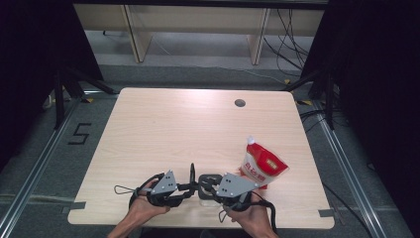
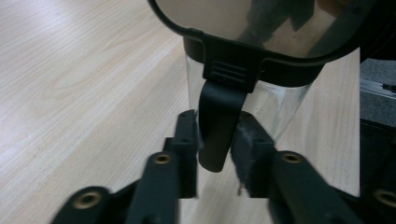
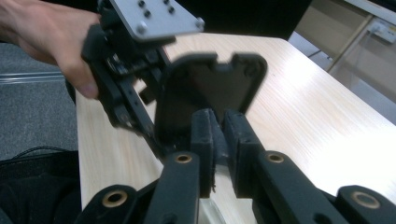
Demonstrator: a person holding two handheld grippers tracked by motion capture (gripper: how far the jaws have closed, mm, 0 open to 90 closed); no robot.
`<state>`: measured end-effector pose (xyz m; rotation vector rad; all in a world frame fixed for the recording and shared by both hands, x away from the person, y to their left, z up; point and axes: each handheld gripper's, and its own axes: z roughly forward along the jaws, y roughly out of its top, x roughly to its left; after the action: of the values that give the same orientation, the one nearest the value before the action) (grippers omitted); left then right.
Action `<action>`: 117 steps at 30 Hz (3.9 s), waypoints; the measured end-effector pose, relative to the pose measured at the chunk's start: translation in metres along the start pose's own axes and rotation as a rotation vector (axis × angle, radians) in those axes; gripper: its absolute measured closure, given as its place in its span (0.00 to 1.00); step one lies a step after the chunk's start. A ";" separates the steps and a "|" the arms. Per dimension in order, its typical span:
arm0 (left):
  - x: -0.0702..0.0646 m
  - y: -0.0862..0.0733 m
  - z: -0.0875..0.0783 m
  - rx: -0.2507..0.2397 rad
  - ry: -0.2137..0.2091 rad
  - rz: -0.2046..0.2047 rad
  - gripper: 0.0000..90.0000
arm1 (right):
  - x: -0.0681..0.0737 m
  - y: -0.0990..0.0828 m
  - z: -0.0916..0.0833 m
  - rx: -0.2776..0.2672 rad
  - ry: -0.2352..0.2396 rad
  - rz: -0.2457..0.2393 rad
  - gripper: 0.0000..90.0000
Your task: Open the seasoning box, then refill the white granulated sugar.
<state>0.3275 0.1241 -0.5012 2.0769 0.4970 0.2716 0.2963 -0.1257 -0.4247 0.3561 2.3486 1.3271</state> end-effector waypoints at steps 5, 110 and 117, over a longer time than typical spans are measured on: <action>0.000 -0.002 -0.007 0.009 0.012 -0.019 0.57 | -0.010 -0.016 -0.017 -0.014 -0.038 0.037 0.86; -0.029 -0.026 -0.043 0.021 0.093 -0.171 0.22 | -0.070 -0.144 -0.077 -0.017 -0.235 0.378 0.18; -0.029 -0.026 -0.044 0.026 0.095 -0.165 0.22 | -0.076 -0.144 -0.071 -0.035 -0.248 0.340 0.19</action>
<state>0.2789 0.1567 -0.5003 2.0409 0.7288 0.2685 0.3274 -0.2848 -0.4984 0.8880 2.1177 1.3774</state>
